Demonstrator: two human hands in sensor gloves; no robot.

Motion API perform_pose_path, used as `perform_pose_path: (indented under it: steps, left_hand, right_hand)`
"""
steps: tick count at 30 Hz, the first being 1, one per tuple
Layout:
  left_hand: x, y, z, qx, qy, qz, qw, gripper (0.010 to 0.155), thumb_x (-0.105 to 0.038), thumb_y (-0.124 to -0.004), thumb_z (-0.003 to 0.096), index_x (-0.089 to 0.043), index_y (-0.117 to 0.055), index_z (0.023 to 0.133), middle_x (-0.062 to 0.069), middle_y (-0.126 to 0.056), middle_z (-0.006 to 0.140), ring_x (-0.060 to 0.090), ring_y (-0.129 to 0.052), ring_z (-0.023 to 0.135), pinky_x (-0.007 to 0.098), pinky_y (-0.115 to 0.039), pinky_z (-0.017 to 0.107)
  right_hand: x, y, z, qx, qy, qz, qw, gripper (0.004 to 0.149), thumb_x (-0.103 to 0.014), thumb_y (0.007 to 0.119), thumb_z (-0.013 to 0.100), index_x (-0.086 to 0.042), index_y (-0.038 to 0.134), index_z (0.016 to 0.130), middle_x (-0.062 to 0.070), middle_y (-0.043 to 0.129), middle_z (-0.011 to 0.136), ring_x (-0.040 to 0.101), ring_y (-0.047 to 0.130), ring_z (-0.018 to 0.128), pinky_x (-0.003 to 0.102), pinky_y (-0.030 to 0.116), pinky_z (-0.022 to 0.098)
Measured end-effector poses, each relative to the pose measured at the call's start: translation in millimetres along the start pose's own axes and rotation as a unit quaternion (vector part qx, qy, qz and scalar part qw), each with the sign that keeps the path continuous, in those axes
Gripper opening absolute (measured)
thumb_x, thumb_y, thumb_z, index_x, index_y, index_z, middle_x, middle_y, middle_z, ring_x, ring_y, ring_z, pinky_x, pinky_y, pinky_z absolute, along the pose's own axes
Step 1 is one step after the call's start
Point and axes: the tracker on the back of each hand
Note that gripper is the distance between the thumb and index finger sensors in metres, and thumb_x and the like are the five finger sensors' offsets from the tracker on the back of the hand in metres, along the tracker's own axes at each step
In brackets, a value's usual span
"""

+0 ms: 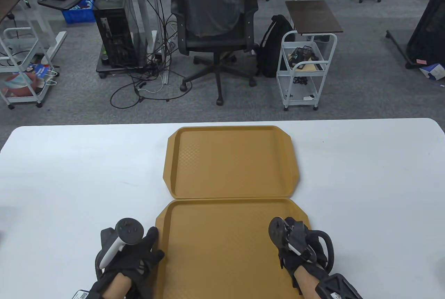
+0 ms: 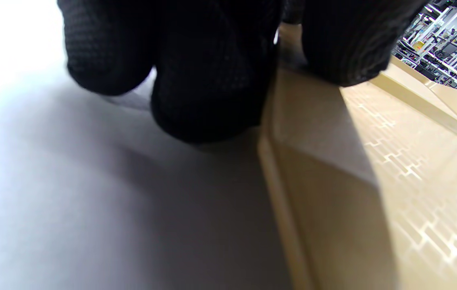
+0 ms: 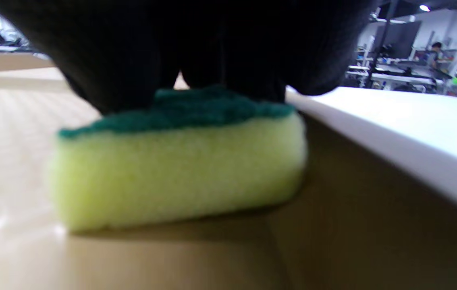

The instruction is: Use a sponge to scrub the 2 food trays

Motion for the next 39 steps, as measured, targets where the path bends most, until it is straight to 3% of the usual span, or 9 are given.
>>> perform_pose_path:
  steps: [5, 8, 9, 11, 12, 17, 22, 24, 39]
  left_hand:
    - [0.1, 0.3, 0.2, 0.004, -0.001, 0.001, 1.0, 0.075, -0.049, -0.082, 0.0434, -0.038, -0.047, 0.108, 0.0, -0.102, 0.066, 0.02, -0.108, 0.039, 0.043, -0.09, 0.04]
    - [0.0, 0.4, 0.2, 0.005, -0.002, 0.001, 1.0, 0.075, -0.049, -0.082, 0.0435, -0.038, -0.046, 0.108, 0.0, -0.102, 0.066, 0.02, -0.108, 0.039, 0.043, -0.09, 0.04]
    - [0.0, 0.5, 0.4, 0.005, -0.002, 0.002, 1.0, 0.075, -0.049, -0.082, 0.0436, -0.038, -0.046, 0.108, 0.0, -0.102, 0.066, 0.02, -0.108, 0.039, 0.043, -0.09, 0.04]
    - [-0.1, 0.6, 0.6, 0.005, -0.003, 0.003, 1.0, 0.075, -0.049, -0.082, 0.0436, -0.037, -0.046, 0.109, 0.0, -0.102, 0.066, 0.02, -0.108, 0.039, 0.043, -0.09, 0.04]
    - [-0.2, 0.6, 0.6, 0.006, -0.003, 0.004, 1.0, 0.075, -0.049, -0.082, 0.0436, -0.038, -0.046, 0.109, 0.0, -0.102, 0.066, 0.02, -0.108, 0.039, 0.043, -0.09, 0.04]
    - [-0.6, 0.7, 0.8, 0.005, -0.003, 0.006, 1.0, 0.075, -0.049, -0.082, 0.0436, -0.037, -0.046, 0.108, -0.001, -0.102, 0.066, 0.02, -0.108, 0.039, 0.042, -0.09, 0.04]
    - [-0.9, 0.8, 0.9, 0.005, -0.003, 0.007, 1.0, 0.075, -0.049, -0.081, 0.0437, -0.037, -0.046, 0.109, 0.0, -0.102, 0.066, 0.02, -0.108, 0.039, 0.043, -0.09, 0.04]
    - [-0.9, 0.8, 1.0, 0.006, -0.003, 0.007, 1.0, 0.075, -0.049, -0.081, 0.0437, -0.037, -0.046, 0.109, 0.0, -0.102, 0.065, 0.02, -0.108, 0.038, 0.042, -0.09, 0.04]
    - [-1.2, 0.3, 0.9, 0.006, -0.004, 0.01, 1.0, 0.075, -0.049, -0.081, 0.0439, -0.037, -0.045, 0.109, 0.0, -0.102, 0.065, 0.02, -0.107, 0.037, 0.042, -0.09, 0.04]
  right_hand:
    - [3.1, 1.3, 12.1, 0.023, 0.018, 0.032, 0.999, 0.054, -0.041, 0.091, 0.042, -0.029, 0.081, 0.093, 0.008, 0.075, 0.102, 0.03, 0.092, 0.076, 0.048, 0.081, 0.06]
    - [5.8, -0.5, 11.3, -0.008, 0.01, 0.035, 0.999, 0.052, -0.044, 0.087, 0.044, -0.03, 0.081, 0.094, 0.008, 0.073, 0.104, 0.029, 0.09, 0.079, 0.048, 0.079, 0.062]
    - [7.5, -0.8, 11.1, -0.039, 0.012, 0.036, 0.999, 0.056, -0.045, 0.085, 0.044, -0.029, 0.077, 0.097, 0.008, 0.069, 0.107, 0.028, 0.087, 0.083, 0.05, 0.076, 0.064]
    - [9.0, 0.3, 10.9, -0.174, 0.008, 0.045, 0.984, 0.071, -0.048, 0.081, 0.047, -0.027, 0.053, 0.109, 0.009, 0.045, 0.116, 0.028, 0.067, 0.097, 0.056, 0.059, 0.073]
    - [7.7, -1.2, 9.9, -0.206, -0.008, 0.055, 0.977, 0.074, -0.047, 0.08, 0.047, -0.025, 0.046, 0.11, 0.009, 0.037, 0.117, 0.031, 0.061, 0.1, 0.059, 0.053, 0.074]
    - [-0.9, -1.9, 15.5, -0.16, -0.019, 0.014, 0.987, 0.069, -0.038, 0.084, 0.047, -0.024, 0.055, 0.107, 0.01, 0.046, 0.115, 0.033, 0.075, 0.089, 0.061, 0.063, 0.071]
    - [-19.6, -1.9, 19.7, -0.097, -0.046, 0.017, 0.994, 0.067, -0.036, 0.087, 0.046, -0.023, 0.06, 0.105, 0.011, 0.053, 0.113, 0.035, 0.082, 0.083, 0.053, 0.074, 0.067]
    - [-32.3, 0.5, 20.0, -0.103, -0.059, 0.051, 0.992, 0.066, -0.036, 0.088, 0.045, -0.021, 0.062, 0.104, 0.013, 0.054, 0.112, 0.036, 0.084, 0.081, 0.053, 0.076, 0.065]
    - [-135.6, 5.5, 21.9, -0.099, -0.126, 0.09, 0.983, 0.067, -0.038, 0.087, 0.046, -0.018, 0.062, 0.105, 0.016, 0.054, 0.111, 0.037, 0.082, 0.077, 0.053, 0.076, 0.061]
Point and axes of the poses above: the tracker on the back of each hand, its own x axis roughly to the little-finger side, its own z axis roughly from the wrist to the fingertips, y = z × x
